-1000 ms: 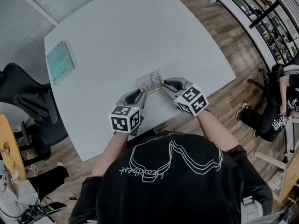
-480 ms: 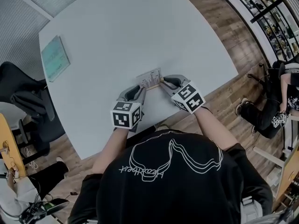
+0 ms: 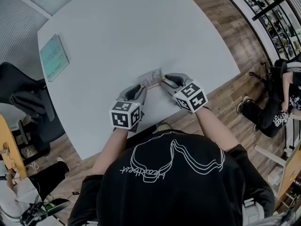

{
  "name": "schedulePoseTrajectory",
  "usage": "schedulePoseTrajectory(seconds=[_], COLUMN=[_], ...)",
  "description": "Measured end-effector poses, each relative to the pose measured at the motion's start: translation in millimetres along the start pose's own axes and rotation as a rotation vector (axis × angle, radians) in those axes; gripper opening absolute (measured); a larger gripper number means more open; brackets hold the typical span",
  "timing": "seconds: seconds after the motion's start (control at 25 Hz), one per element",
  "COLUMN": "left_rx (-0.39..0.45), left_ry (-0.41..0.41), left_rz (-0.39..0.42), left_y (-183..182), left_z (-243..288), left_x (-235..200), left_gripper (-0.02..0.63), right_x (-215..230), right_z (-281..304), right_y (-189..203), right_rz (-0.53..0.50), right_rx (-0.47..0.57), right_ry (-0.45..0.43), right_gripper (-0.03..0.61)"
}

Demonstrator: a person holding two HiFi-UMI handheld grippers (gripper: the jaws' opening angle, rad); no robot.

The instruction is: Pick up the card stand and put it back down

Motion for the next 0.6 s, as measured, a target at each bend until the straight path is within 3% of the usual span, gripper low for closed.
schedulePoseTrajectory(seconds=[0.16, 0.36, 0.6], left_rx=[0.035, 0.086, 0.171], left_ry=[0.029, 0.05, 0.103], left_rz=[-0.038, -0.092, -0.141], left_y=[3.8, -1.5, -3.8], left_z=[-7.5, -30.4, -69.3], left_x=[-1.4, -0.2, 22.2], left_gripper=[0.11, 0.126, 0.126], right_x=[0.2, -6.7, -25.3], right_z=[-8.9, -35.2, -83.9], right_y=[0.4, -13.4, -29.7], right_rz=[0.08, 0.1, 0.087], right_rx=[0.044, 0.132, 0.247], right_ry=[-0.005, -0.022, -0.03], right_gripper=[0.152, 0.15, 0.08])
Point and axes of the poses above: the fingertips, and each gripper's own axes: z forward along the fingers, x to its right, y out of its underside, the point moved 10 cm from there along -z, backward along the fingers, and after that the axes turned 3 degrees about y, right-handed, at the moved point
